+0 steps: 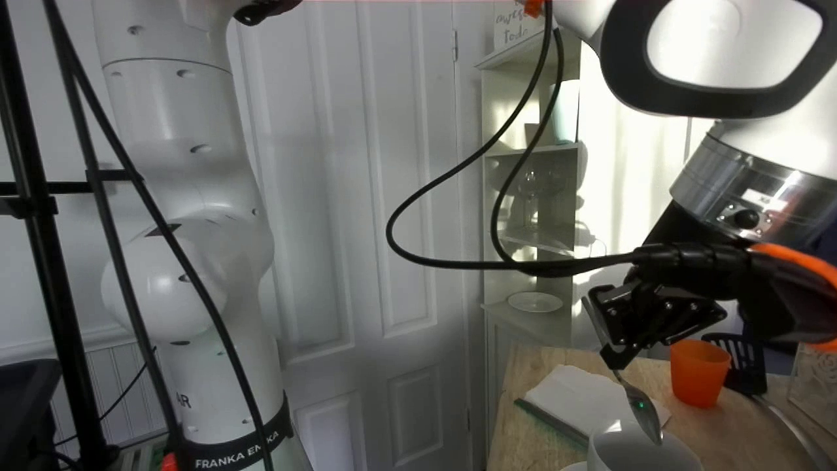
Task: Put the silver spoon in the white mug
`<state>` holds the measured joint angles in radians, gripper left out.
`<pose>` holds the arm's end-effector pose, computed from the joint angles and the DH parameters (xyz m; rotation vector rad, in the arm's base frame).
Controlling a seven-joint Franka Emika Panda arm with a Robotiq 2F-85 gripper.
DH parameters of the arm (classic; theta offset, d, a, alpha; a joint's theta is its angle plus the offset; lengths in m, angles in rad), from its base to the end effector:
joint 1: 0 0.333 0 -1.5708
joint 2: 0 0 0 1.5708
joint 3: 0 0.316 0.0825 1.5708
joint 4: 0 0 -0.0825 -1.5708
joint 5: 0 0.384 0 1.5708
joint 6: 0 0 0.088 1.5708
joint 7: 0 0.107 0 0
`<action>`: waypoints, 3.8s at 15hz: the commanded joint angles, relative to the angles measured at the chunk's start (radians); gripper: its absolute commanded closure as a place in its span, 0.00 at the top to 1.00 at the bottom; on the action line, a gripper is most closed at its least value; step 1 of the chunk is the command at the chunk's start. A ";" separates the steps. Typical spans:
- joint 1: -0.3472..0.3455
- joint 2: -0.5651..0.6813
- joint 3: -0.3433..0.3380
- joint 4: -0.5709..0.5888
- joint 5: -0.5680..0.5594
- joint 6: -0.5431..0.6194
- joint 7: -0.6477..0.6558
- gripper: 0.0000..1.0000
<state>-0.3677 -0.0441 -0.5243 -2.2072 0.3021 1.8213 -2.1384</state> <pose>0.3213 -0.3607 0.3768 -2.3298 -1.4662 -0.3902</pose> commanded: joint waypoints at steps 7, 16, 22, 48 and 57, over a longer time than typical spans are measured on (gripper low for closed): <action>-0.093 0.213 0.050 0.166 0.028 -0.168 -0.104 0.01; -0.152 0.340 0.101 0.269 0.005 -0.240 -0.124 0.01; -0.178 0.398 0.133 0.318 -0.004 -0.254 -0.125 0.01; -0.190 0.441 0.201 0.325 -0.131 -0.164 -0.278 0.01; -0.184 0.428 0.216 0.315 -0.133 -0.137 -0.401 0.01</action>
<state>-0.5438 0.4027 -0.3276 -1.8677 0.1874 1.6538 -2.4894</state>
